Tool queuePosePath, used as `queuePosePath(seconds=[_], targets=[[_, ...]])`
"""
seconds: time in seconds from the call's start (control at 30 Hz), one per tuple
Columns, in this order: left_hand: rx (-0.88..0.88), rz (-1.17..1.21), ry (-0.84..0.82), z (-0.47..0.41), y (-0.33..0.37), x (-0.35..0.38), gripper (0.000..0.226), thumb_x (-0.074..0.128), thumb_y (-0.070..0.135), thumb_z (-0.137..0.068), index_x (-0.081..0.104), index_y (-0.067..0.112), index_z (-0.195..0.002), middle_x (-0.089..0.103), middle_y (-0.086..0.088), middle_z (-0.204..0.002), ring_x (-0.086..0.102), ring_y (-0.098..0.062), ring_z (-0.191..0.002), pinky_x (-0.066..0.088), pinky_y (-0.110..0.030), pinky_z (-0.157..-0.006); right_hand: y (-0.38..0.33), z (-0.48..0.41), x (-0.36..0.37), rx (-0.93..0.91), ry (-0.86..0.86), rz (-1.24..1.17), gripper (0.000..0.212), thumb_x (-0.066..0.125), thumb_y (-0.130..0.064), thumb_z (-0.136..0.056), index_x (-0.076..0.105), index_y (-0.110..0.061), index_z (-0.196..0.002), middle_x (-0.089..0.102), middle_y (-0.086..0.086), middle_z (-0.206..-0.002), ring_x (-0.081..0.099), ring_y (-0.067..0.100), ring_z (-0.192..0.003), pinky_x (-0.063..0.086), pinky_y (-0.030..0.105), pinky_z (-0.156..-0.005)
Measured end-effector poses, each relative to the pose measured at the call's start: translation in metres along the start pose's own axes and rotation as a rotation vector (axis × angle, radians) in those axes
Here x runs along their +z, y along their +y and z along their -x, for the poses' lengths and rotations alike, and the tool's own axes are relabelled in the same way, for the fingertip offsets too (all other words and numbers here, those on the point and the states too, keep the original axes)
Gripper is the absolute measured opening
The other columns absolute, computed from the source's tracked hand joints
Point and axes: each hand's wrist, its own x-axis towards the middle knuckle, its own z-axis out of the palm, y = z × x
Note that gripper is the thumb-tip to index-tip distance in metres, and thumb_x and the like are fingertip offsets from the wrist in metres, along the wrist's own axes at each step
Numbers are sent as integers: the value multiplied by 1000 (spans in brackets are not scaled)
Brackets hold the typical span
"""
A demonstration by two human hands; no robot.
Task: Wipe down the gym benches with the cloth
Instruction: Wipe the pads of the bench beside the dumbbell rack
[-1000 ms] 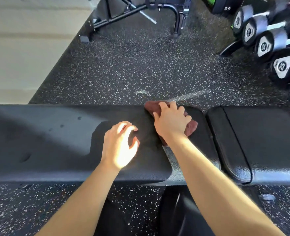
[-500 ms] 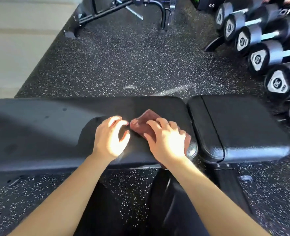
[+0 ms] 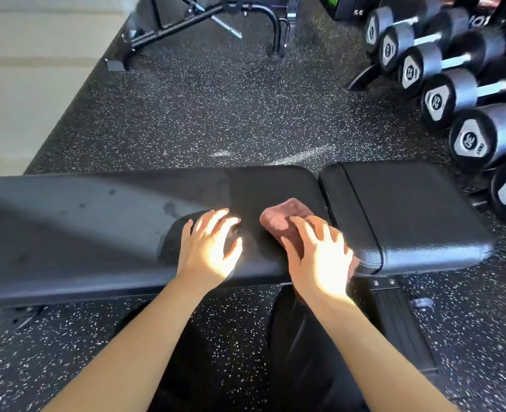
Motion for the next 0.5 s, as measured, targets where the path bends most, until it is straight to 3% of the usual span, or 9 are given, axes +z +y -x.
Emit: queuePosePath(seconds=[0.23,0.5], targets=[[66,-80,10,-7,-42,-29,43,44,36,-84,64,12,-113,61,-7,-121,57,-28,-111,44,-46,-92,-51,-18,13,-41,-90,73,35,43,-48,-92,42,-39,-126,43,-5,-131,38,28,-113,35,46,-83],[-93,-91,85,-41,-77,-31,31,59,23,-86,63,8,-113,60,-15,-123,55,-32,-116,44,-45,-97,-83,-60,16,-78,-186,92,33,43,-43,-94,44,-32,-126,42,1,-129,38,32,-111,33,45,-83]])
